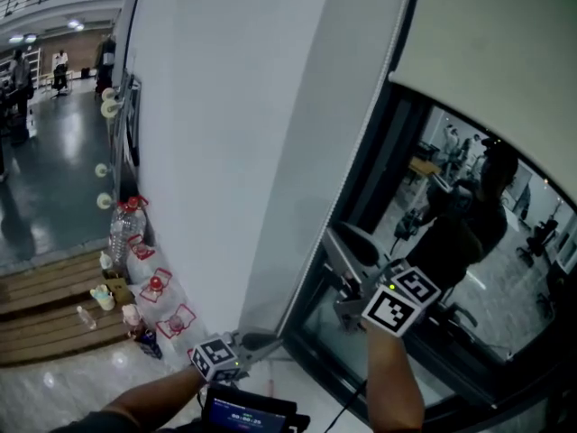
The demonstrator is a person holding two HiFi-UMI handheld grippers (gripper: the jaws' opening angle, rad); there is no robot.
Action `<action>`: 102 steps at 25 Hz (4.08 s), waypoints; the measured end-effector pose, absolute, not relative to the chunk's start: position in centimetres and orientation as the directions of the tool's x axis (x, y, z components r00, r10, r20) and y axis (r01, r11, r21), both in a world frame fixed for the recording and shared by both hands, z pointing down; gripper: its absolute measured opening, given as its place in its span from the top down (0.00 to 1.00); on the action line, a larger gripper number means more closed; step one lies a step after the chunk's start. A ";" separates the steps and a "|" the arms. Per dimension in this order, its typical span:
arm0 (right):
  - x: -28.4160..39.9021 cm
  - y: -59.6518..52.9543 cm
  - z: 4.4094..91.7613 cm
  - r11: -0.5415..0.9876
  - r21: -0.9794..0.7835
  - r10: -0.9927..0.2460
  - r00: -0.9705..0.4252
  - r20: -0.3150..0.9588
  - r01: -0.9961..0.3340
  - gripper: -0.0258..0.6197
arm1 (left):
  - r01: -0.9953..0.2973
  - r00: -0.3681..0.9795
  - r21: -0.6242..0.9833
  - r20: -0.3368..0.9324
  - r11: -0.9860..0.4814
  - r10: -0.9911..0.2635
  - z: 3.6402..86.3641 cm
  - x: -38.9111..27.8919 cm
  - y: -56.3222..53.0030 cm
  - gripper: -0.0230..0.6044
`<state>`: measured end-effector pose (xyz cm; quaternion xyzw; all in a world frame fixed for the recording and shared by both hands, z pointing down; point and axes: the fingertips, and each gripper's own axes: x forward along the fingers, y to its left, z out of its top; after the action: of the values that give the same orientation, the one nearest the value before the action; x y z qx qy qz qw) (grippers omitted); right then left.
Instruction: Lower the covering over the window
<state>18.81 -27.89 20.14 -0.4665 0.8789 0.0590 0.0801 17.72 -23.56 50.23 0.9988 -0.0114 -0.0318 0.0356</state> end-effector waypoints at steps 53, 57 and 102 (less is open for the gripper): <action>22.7 -29.8 17.3 0.488 0.116 -0.851 -0.501 -0.159 -0.865 0.96 | -0.174 0.985 0.079 0.019 -0.981 -0.174 39.1 7.2 -27.4 0.59; 21.8 -29.4 17.2 0.492 0.163 -0.842 -0.515 -0.159 -0.855 0.97 | -0.185 0.983 0.072 0.015 -0.980 -0.185 38.8 6.8 -27.3 0.59; 16.4 -24.9 33.8 0.560 0.106 -0.821 -0.567 -0.062 -0.822 0.98 | -0.054 0.980 -0.010 -0.193 -0.998 -0.051 25.3 15.2 -25.0 0.59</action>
<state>16.36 -24.94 33.81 -0.4650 0.8832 0.0614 0.0029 15.16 -24.98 25.29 0.9949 -0.0264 -0.0969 -0.0078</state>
